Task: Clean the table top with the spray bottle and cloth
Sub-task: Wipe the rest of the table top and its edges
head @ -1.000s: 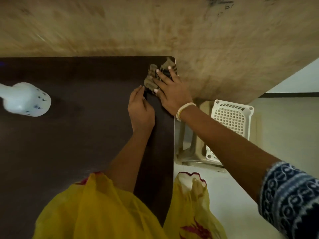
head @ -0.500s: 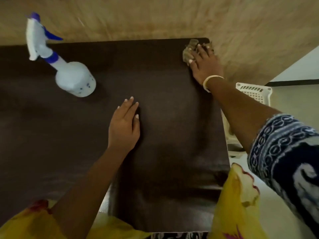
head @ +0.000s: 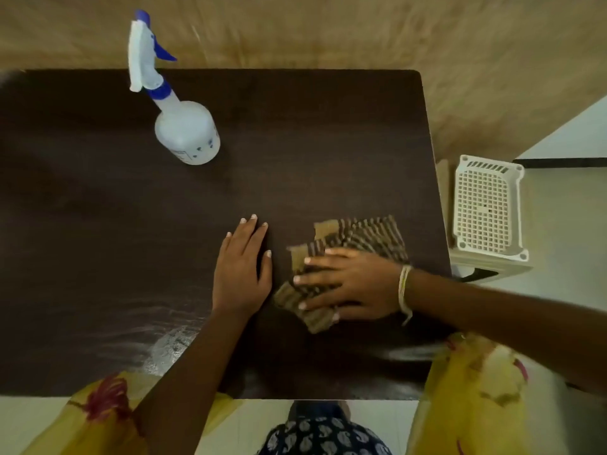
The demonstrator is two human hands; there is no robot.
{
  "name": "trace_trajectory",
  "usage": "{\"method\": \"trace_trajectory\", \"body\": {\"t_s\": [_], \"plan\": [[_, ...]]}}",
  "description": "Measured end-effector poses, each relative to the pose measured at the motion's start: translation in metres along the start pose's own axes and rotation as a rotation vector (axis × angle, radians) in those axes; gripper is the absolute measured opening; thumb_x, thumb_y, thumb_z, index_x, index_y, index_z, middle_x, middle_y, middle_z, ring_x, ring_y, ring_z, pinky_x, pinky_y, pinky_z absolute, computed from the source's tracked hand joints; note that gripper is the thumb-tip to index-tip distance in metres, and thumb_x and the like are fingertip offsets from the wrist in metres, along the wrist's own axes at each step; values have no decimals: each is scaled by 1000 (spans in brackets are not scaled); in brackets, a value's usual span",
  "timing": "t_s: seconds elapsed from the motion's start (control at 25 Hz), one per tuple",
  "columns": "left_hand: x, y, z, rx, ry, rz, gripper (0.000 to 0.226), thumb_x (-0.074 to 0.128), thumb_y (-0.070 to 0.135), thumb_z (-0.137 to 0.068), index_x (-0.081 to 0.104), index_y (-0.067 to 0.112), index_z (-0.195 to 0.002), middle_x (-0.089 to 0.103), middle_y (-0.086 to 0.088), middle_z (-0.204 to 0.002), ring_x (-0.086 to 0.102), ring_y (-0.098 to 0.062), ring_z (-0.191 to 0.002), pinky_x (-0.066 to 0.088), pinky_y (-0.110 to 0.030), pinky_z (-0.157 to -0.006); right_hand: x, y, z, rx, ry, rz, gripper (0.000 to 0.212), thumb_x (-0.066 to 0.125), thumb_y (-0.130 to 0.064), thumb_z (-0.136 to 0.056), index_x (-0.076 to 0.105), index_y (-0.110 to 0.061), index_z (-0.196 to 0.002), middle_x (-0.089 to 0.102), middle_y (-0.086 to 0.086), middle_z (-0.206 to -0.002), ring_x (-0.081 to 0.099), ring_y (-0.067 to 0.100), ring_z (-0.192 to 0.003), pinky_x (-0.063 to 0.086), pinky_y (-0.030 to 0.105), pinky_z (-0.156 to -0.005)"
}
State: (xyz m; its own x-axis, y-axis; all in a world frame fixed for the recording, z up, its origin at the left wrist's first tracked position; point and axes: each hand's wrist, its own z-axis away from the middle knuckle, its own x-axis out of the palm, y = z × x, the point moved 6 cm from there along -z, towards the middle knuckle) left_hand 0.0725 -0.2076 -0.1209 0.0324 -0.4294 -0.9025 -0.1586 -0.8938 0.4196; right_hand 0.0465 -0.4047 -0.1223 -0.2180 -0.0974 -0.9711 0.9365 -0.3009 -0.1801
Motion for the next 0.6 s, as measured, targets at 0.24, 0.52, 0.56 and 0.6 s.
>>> {"method": "trace_trajectory", "body": {"t_s": [0.24, 0.52, 0.56, 0.6], "plan": [[-1, 1, 0, -14, 36, 28, 44, 48, 23, -97, 51, 12, -140, 42, -6, -152, 30, -20, -146, 24, -41, -120, -45, 242, 19, 1071, 333, -66, 59, 28, -63, -95, 40, -36, -146, 32, 3, -158, 24, 27, -147, 23, 59, -114], [-1, 2, 1, -16, 6, -8, 45, 46, 24, -97, 50, 12, -140, 42, -8, -152, 32, -22, -144, 25, -43, -119, -23, 90, -18, 1038, 270, -88, 57, 23, -54, -97, 29, -37, -151, 19, -2, -163, 15, 30, -149, 13, 59, -115], [-1, 2, 3, -20, 1, -31, 45, 44, 24, -98, 50, 12, -140, 41, -8, -152, 32, -23, -144, 25, -44, -119, -11, 33, -27, 871, 209, -85, 55, 24, -53, -97, 26, -40, -151, 19, -2, -163, 15, 29, -149, 13, 59, -115], [-1, 3, 8, -31, -2, -61, 45, 41, 25, -98, 51, 12, -140, 40, -9, -153, 32, -23, -145, 24, -45, -119, 2, -25, -29, 717, 145, -78, 55, 25, -53, -98, 22, -42, -151, 18, -3, -163, 14, 28, -150, 13, 59, -116]]}}
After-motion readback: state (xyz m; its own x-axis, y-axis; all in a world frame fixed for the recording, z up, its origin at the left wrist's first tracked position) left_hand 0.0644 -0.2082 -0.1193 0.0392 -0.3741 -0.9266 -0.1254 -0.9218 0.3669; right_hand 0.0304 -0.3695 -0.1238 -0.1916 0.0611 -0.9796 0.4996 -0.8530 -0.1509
